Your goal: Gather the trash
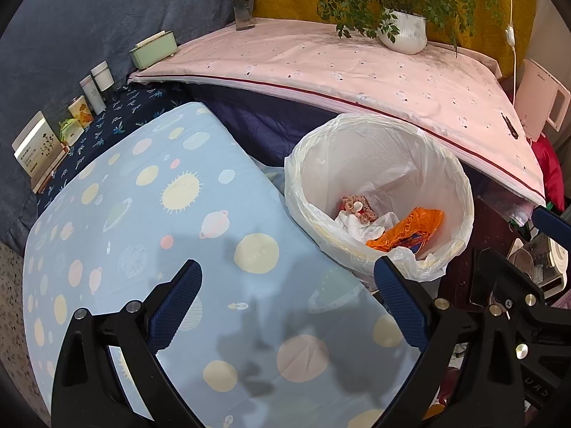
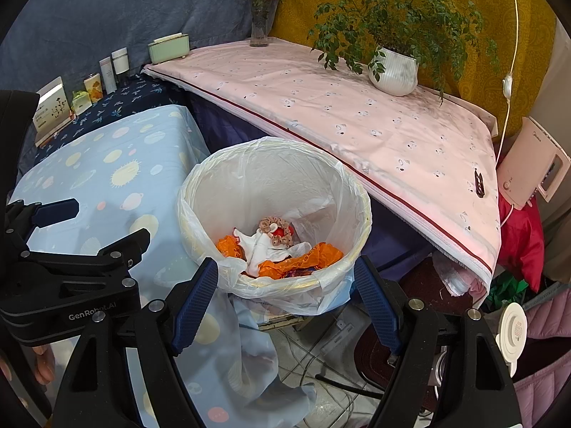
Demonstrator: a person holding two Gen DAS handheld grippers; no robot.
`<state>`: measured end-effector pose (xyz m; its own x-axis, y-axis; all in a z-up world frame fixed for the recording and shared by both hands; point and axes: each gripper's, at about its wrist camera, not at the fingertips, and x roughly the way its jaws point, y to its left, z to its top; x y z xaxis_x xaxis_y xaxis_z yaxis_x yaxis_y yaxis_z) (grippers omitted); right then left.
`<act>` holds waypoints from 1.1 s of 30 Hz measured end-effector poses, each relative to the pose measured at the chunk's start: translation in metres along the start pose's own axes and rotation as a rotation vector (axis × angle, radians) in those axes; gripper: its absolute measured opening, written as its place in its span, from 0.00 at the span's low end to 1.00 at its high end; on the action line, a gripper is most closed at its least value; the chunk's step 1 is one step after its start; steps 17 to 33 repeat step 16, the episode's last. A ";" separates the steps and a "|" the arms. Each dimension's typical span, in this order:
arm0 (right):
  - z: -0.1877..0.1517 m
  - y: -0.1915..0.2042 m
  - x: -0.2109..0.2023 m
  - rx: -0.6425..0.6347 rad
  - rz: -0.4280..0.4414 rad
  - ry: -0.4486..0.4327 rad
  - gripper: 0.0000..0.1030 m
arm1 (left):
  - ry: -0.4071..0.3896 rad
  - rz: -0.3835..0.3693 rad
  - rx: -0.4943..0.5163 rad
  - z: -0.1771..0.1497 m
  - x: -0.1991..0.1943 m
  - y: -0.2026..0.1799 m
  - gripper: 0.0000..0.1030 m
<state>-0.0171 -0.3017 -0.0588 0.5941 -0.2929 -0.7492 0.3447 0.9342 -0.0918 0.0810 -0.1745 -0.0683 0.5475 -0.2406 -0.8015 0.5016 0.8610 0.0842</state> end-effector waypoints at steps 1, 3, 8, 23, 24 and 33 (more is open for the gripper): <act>0.000 0.000 0.000 0.000 0.000 0.000 0.72 | -0.001 0.001 0.000 0.000 0.000 0.000 0.90; 0.000 0.000 0.000 0.001 0.000 0.001 0.72 | 0.000 0.000 0.000 0.000 0.000 0.000 0.90; 0.000 0.000 0.000 0.000 0.000 0.000 0.72 | 0.001 0.001 0.000 0.000 0.000 0.000 0.90; 0.000 0.000 0.000 0.000 0.000 0.000 0.72 | 0.003 -0.001 0.004 0.000 0.001 0.001 0.90; 0.000 0.000 0.000 0.000 0.000 0.000 0.72 | 0.003 -0.001 0.004 0.000 0.001 0.001 0.90; 0.000 0.000 0.000 0.000 0.000 0.000 0.72 | 0.003 -0.001 0.004 0.000 0.001 0.001 0.90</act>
